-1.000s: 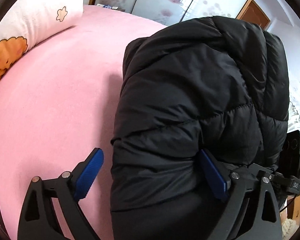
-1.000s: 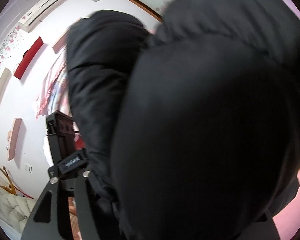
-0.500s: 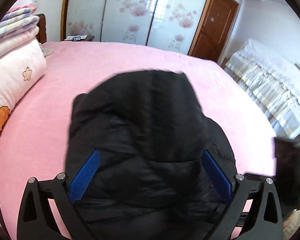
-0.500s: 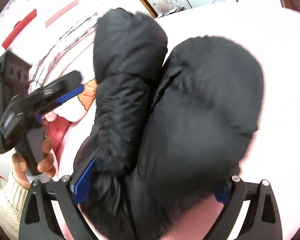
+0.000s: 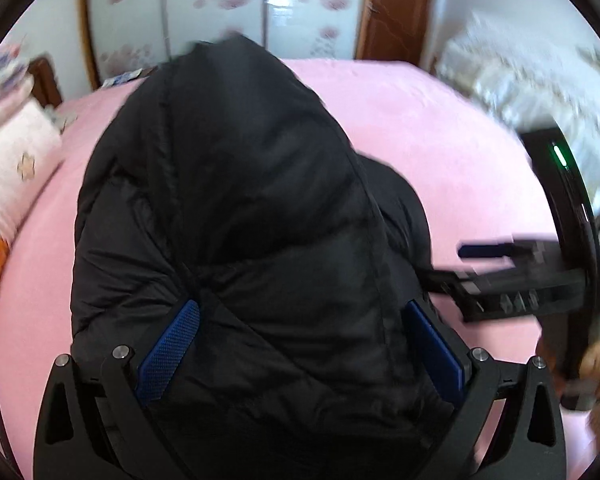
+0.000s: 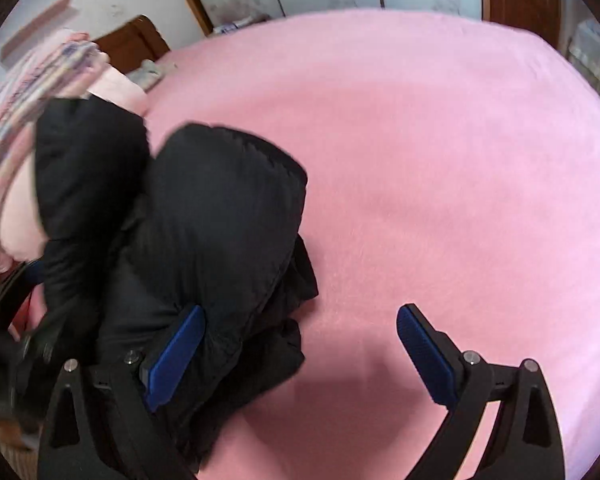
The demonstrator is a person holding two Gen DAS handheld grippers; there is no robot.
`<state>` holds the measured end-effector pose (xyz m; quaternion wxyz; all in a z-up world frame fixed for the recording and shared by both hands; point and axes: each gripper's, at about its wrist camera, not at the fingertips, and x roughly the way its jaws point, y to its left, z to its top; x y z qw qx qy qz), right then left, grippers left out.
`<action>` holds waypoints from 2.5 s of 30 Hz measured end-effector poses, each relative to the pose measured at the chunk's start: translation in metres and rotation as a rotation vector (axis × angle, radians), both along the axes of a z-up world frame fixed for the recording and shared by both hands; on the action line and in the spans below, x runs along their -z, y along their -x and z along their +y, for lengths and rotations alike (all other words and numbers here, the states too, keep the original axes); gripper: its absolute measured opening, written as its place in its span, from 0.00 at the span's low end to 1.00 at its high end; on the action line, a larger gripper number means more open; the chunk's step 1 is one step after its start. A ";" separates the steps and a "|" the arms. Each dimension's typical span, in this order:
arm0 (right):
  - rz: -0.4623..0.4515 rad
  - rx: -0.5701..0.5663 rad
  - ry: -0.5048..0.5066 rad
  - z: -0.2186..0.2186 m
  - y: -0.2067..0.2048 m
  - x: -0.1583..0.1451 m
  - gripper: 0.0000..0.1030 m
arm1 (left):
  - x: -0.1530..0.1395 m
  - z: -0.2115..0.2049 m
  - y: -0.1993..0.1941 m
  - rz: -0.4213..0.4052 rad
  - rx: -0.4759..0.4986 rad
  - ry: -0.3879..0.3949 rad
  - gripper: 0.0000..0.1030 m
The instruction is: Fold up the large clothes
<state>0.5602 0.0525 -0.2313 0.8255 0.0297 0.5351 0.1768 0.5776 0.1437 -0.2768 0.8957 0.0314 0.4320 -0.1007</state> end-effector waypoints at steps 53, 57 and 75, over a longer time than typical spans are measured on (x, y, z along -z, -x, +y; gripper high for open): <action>-0.445 -0.107 -0.025 -0.111 0.302 -0.202 0.88 | -0.169 -0.161 0.315 -0.124 -0.266 -0.139 0.99; -0.499 -0.078 0.019 -0.134 0.347 -0.219 0.88 | -0.187 -0.180 0.353 -0.136 -0.291 -0.095 0.99; -0.556 0.085 0.074 -0.232 0.490 -0.241 0.92 | -0.212 -0.249 0.482 -0.167 -0.358 -0.043 1.00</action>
